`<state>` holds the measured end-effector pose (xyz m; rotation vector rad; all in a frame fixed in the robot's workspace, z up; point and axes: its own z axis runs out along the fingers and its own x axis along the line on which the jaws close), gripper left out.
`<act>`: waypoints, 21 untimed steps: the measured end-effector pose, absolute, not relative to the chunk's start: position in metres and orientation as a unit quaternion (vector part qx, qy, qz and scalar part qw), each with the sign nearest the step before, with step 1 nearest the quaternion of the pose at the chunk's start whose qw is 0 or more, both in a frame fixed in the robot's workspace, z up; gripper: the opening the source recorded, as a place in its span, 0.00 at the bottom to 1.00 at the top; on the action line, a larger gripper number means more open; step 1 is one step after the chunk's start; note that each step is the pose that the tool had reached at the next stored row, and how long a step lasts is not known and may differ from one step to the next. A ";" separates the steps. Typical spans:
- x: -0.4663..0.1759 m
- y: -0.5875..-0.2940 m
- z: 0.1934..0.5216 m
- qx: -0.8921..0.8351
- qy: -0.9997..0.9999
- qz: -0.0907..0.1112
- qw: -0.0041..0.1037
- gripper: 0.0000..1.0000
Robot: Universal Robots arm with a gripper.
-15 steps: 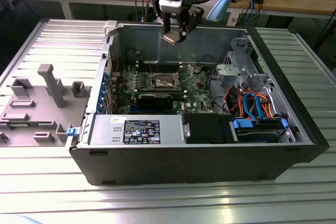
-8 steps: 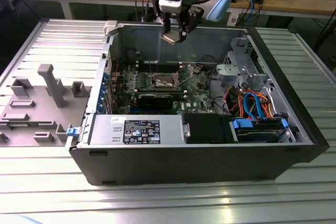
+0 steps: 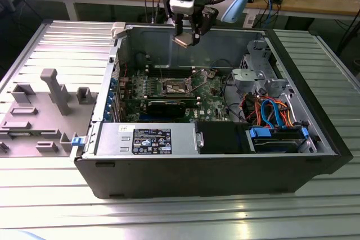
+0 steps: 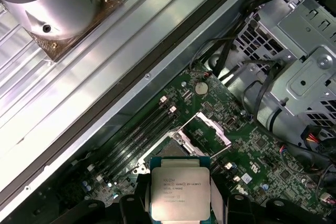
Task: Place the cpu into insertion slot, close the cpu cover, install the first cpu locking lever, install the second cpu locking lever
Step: 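Place the cpu into insertion slot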
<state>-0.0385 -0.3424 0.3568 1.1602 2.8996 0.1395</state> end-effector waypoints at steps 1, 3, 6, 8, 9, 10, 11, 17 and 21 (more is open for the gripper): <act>-0.039 -0.342 0.357 0.372 0.927 0.045 0.008 0.54; -0.039 -0.342 0.357 0.372 0.927 0.045 0.008 0.54; -0.039 -0.342 0.357 0.375 0.926 0.045 0.008 0.54; -0.039 -0.342 0.357 0.377 0.925 0.045 0.008 0.54; -0.039 -0.342 0.357 0.378 0.925 0.045 0.008 0.54; -0.039 -0.342 0.357 0.379 0.924 0.045 0.008 0.54; -0.039 -0.342 0.357 0.380 0.924 0.045 0.008 0.54; -0.039 -0.342 0.357 0.381 0.924 0.045 0.008 0.54; -0.039 -0.342 0.357 0.381 0.924 0.045 0.008 0.54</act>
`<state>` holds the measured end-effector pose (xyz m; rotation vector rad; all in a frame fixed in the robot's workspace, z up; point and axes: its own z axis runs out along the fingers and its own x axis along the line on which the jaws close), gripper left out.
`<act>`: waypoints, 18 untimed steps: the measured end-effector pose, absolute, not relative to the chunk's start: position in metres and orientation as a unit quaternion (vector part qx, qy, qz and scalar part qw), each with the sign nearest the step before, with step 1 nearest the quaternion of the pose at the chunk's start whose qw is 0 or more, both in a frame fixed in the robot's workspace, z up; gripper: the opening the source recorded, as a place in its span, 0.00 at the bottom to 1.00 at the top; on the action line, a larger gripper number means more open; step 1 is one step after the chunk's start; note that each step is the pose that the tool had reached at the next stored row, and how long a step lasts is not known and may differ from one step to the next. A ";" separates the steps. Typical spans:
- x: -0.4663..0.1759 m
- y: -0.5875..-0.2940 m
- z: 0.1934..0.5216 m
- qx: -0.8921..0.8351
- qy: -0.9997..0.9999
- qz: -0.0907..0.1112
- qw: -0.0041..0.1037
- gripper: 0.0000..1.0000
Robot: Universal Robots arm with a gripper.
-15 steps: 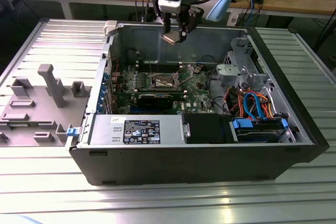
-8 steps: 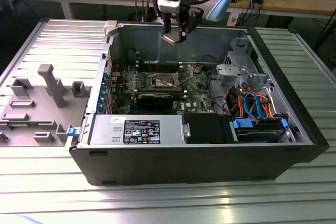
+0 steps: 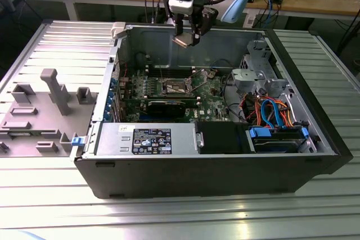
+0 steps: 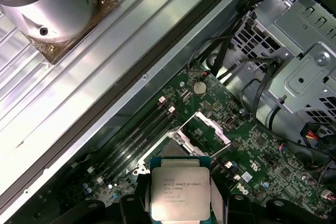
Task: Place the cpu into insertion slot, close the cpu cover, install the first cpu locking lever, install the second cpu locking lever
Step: 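Place the cpu into insertion slot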
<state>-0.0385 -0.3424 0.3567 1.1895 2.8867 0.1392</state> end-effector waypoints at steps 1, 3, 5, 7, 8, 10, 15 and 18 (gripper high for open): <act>-0.039 -0.342 0.357 0.383 0.923 0.045 0.008 0.54; -0.039 -0.343 0.357 0.419 0.907 0.044 0.010 0.54; -0.039 -0.343 0.357 0.423 0.905 0.044 0.010 0.54; -0.039 -0.343 0.357 0.425 0.904 0.044 0.010 0.54; -0.039 -0.343 0.357 0.425 0.904 0.044 0.010 0.54; -0.039 -0.343 0.357 0.428 0.903 0.044 0.010 0.54; -0.039 -0.343 0.357 0.432 0.901 0.044 0.011 0.54; -0.039 -0.343 0.357 0.434 0.900 0.044 0.011 0.54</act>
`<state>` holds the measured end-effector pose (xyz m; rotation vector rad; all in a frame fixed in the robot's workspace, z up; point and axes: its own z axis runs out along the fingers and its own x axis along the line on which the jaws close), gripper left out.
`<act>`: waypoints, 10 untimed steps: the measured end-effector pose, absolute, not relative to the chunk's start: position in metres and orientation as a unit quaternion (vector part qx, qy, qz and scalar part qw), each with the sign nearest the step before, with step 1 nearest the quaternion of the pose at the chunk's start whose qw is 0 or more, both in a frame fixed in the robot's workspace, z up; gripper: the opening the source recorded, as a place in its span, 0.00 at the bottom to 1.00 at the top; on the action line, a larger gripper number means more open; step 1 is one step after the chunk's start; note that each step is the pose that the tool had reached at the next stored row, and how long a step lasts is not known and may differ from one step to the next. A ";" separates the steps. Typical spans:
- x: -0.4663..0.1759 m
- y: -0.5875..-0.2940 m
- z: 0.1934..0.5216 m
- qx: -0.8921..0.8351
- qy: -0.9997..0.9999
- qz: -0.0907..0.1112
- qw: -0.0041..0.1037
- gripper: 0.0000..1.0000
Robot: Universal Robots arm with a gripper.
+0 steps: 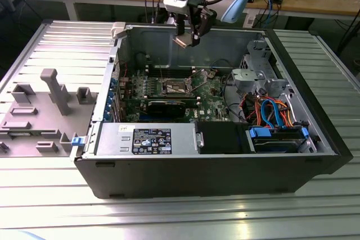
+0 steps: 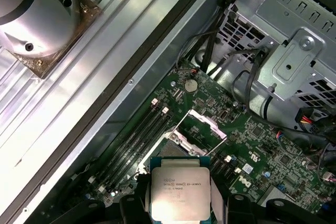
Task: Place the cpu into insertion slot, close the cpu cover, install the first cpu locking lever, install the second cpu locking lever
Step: 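Place the cpu into insertion slot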
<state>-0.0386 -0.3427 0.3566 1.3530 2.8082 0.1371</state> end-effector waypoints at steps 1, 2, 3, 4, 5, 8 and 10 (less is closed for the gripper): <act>-0.039 -0.343 0.357 0.434 0.900 0.044 0.011 0.54; -0.039 -0.343 0.357 0.434 0.900 0.044 0.011 0.54; -0.039 -0.343 0.357 0.435 0.899 0.044 0.011 0.54; -0.039 -0.343 0.357 0.435 0.899 0.044 0.011 0.54; -0.039 -0.343 0.357 0.435 0.899 0.044 0.011 0.54; -0.039 -0.343 0.357 0.437 0.899 0.044 0.011 0.54; -0.039 -0.343 0.357 0.438 0.898 0.044 0.011 0.54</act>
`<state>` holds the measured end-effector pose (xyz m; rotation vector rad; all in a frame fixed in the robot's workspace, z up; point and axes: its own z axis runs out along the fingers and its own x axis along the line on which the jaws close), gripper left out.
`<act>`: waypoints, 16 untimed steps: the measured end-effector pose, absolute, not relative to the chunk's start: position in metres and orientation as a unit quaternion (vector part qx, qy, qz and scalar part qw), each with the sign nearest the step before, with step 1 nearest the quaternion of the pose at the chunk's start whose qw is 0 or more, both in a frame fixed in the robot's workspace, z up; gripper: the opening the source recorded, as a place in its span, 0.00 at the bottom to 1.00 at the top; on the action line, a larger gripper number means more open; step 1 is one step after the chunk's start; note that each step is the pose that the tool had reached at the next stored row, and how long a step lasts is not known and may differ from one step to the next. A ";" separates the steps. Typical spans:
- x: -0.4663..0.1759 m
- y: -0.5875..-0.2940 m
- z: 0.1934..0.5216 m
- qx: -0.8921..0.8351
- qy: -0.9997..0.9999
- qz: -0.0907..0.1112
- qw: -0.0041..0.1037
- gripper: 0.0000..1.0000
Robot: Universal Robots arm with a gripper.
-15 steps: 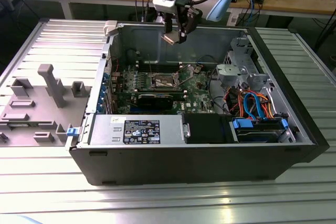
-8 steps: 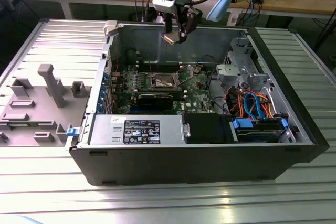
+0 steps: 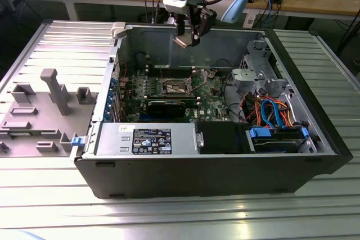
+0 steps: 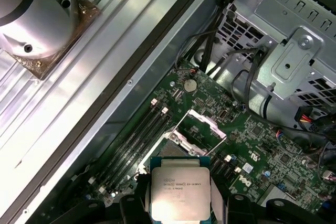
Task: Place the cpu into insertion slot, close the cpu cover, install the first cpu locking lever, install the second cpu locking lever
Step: 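Place the cpu into insertion slot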
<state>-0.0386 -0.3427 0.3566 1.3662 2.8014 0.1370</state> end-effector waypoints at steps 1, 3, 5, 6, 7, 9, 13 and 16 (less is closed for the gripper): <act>-0.039 -0.343 0.357 0.439 0.898 0.044 0.011 0.54; -0.039 -0.343 0.357 0.440 0.897 0.044 0.011 0.54; -0.039 -0.343 0.357 0.441 0.896 0.044 0.011 0.54; -0.039 -0.343 0.357 0.442 0.896 0.044 0.011 0.54; -0.039 -0.343 0.357 0.444 0.895 0.044 0.011 0.54; -0.039 -0.343 0.357 0.448 0.893 0.044 0.011 0.54; -0.039 -0.343 0.357 0.453 0.890 0.044 0.012 0.54; -0.039 -0.343 0.357 0.456 0.889 0.044 0.012 0.54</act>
